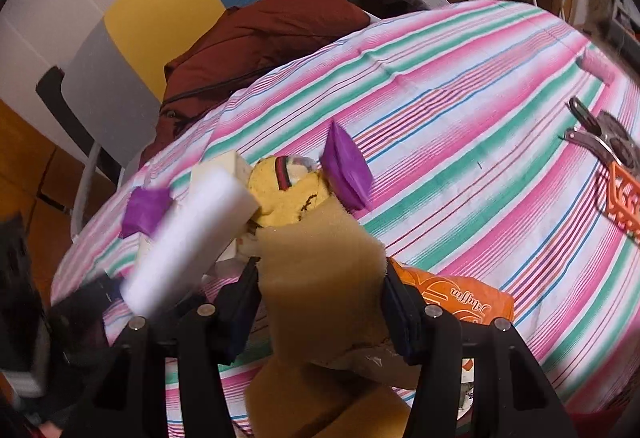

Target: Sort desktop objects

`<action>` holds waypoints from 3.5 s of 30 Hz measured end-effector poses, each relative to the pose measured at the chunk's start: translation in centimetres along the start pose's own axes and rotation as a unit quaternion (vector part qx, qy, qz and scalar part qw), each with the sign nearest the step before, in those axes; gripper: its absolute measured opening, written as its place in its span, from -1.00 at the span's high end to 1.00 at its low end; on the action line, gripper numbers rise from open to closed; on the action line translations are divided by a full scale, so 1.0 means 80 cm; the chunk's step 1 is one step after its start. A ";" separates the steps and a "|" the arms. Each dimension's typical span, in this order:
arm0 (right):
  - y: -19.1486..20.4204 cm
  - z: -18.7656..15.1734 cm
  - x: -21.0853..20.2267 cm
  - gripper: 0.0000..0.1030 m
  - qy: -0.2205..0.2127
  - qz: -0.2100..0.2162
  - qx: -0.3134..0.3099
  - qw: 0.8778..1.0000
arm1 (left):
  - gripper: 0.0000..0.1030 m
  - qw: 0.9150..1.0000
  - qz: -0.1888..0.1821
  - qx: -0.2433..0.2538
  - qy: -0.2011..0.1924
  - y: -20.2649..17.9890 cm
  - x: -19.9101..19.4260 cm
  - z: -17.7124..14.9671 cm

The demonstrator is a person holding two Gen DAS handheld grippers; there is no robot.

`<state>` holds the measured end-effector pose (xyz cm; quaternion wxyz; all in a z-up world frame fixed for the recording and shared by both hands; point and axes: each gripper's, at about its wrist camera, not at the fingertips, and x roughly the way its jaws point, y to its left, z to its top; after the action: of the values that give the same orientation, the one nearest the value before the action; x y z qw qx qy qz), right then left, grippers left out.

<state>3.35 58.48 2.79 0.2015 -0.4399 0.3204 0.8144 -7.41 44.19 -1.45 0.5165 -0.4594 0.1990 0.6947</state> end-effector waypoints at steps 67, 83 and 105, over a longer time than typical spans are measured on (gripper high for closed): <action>0.016 -0.013 -0.014 -0.08 -0.013 0.087 -0.009 0.996 | -0.04 0.972 0.005 -0.231 -0.041 0.079 -0.034 -0.077; 0.051 -0.032 -0.003 -0.08 0.022 0.123 -0.064 0.990 | 0.00 0.942 -0.121 -0.298 -0.096 0.062 -0.123 -0.185; 0.173 -0.091 -0.001 -0.08 0.061 0.225 -0.188 0.954 | 0.01 0.924 -0.031 -0.315 -0.216 0.092 -0.273 -0.320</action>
<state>-0.77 43.55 4.65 -0.0928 -0.4352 0.2637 0.8558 -1.98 10.47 2.75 0.3967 -0.4432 -0.1610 0.7876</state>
